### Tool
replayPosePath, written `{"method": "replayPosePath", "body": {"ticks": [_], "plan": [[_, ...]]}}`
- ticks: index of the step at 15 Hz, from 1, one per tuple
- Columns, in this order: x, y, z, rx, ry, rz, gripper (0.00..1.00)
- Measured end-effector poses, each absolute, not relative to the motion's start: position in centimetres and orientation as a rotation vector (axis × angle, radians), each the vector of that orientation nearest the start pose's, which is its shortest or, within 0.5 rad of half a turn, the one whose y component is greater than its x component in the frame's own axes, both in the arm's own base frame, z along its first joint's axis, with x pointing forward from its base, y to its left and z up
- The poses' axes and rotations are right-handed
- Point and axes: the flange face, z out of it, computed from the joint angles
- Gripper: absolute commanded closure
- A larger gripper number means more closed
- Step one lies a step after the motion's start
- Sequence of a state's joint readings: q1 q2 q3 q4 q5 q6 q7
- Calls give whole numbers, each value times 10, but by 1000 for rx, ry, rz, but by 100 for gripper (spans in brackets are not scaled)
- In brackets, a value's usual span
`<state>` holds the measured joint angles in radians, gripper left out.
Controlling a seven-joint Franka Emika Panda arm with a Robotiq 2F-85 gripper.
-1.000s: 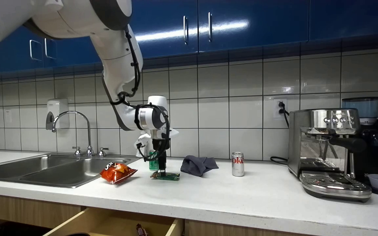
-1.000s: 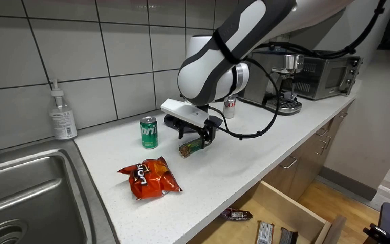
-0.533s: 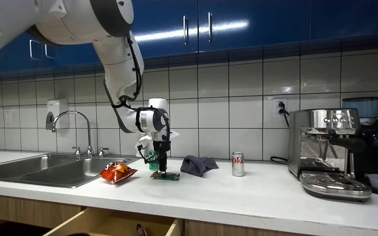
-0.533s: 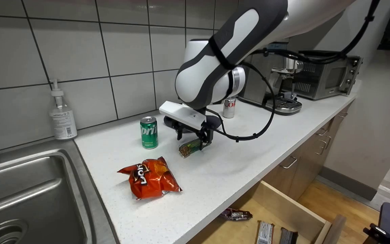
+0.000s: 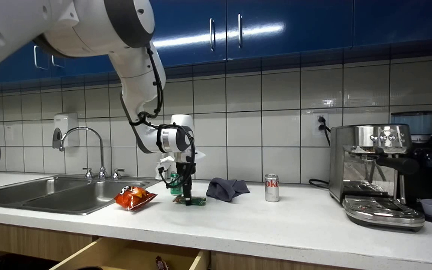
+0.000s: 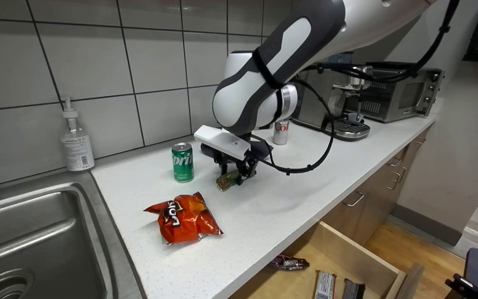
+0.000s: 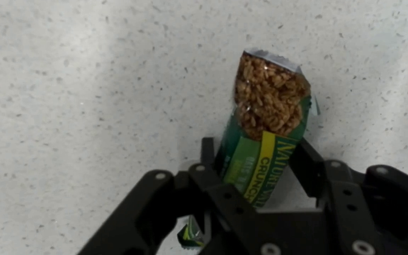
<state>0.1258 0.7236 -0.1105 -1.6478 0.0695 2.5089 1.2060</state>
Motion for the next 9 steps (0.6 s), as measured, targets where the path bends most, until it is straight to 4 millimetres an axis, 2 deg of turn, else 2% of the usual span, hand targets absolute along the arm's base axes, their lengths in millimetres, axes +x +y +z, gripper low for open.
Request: {"method": "replayPosePath", "body": {"ticks": [1, 2, 9], "plan": [[700, 20, 207, -2526, 1754, -199, 81], [701, 19, 207, -2522, 1757, -198, 84], [702, 20, 208, -2514, 1757, -200, 84]]}}
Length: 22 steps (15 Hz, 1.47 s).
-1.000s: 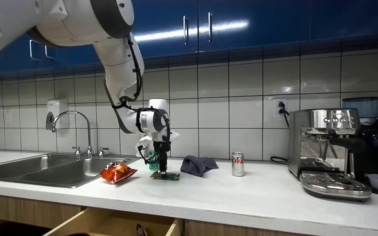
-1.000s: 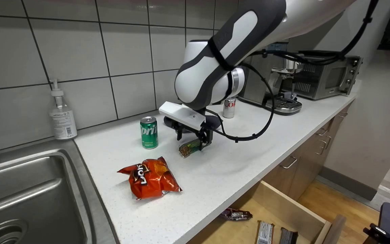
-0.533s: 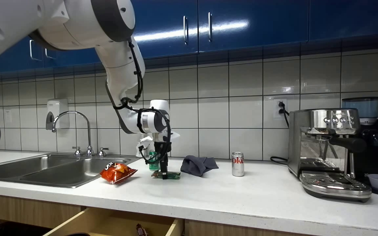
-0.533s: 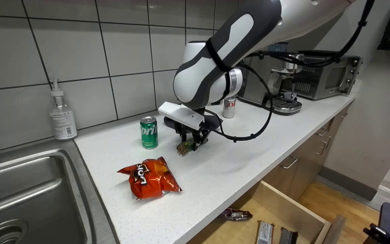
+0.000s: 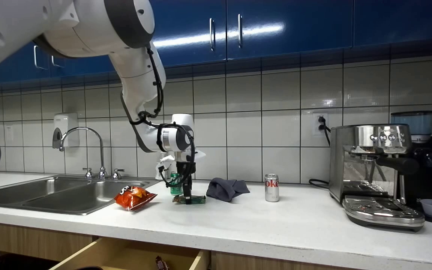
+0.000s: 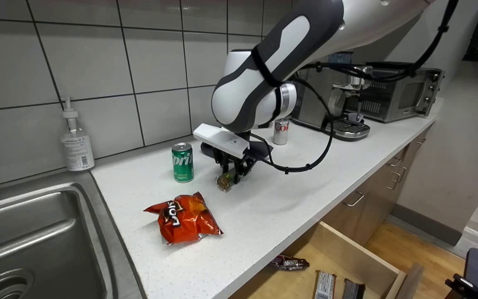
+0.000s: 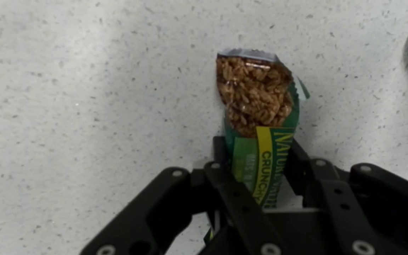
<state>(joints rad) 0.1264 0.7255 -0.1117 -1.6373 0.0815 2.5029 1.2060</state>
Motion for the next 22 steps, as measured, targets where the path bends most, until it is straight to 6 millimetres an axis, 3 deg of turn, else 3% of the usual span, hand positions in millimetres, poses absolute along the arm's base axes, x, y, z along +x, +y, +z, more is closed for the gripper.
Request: {"method": "replayPosePath", "body": {"ticks": [11, 22], "plan": [[696, 29, 232, -2500, 1724, -225, 84], [637, 50, 238, -2537, 1703, -158, 84]]}}
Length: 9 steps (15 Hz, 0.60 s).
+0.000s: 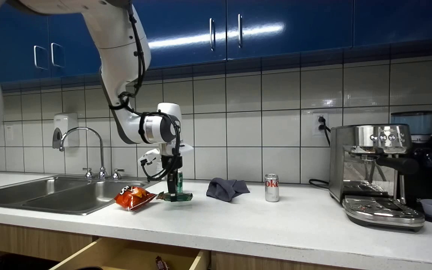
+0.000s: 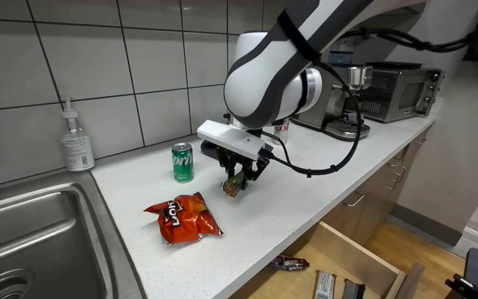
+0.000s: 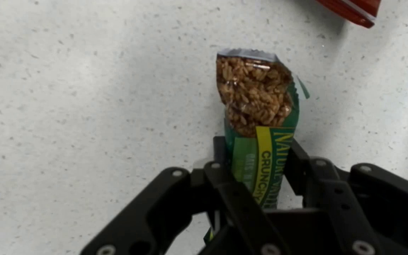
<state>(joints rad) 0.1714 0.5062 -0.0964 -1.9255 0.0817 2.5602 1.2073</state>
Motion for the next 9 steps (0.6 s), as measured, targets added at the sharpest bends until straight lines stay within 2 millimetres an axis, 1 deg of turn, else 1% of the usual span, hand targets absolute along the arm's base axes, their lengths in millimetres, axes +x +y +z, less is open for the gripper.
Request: {"method": "replayPosePath", "body": {"ticks": [5, 9], "plan": [[606, 54, 236, -2544, 1731, -110, 84], [582, 49, 235, -2523, 1797, -74, 84]]}}
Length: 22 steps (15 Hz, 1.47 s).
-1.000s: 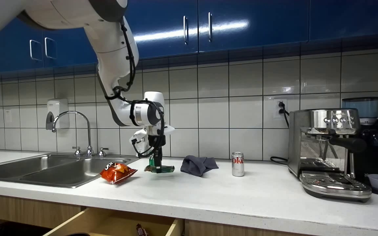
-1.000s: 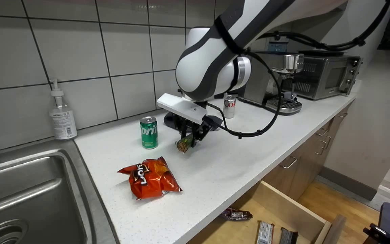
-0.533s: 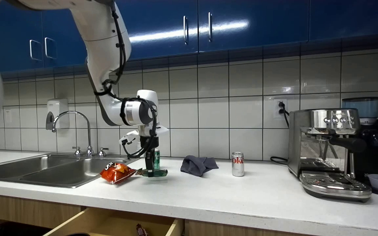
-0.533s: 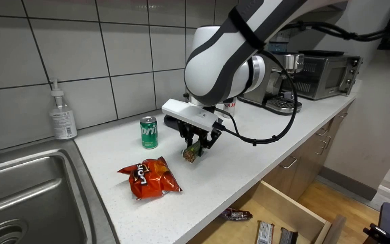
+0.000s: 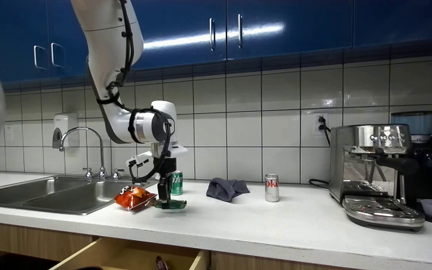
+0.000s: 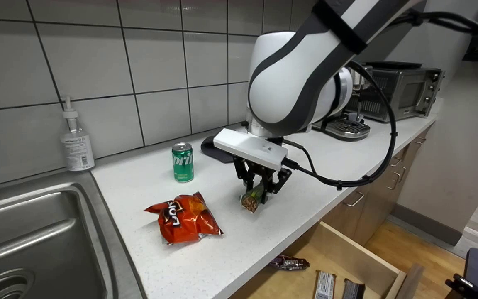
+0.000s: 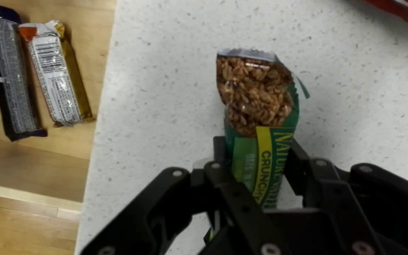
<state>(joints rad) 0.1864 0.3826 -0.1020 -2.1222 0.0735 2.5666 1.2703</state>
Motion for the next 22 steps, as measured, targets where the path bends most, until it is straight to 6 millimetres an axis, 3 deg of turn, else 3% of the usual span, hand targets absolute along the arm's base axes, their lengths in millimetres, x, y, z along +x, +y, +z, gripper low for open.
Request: {"method": "replayPosePath", "body": {"ticks": [14, 22], "plan": [[505, 35, 223, -2378, 2095, -72, 84], [470, 33, 216, -2296, 2237, -74, 84]]}}
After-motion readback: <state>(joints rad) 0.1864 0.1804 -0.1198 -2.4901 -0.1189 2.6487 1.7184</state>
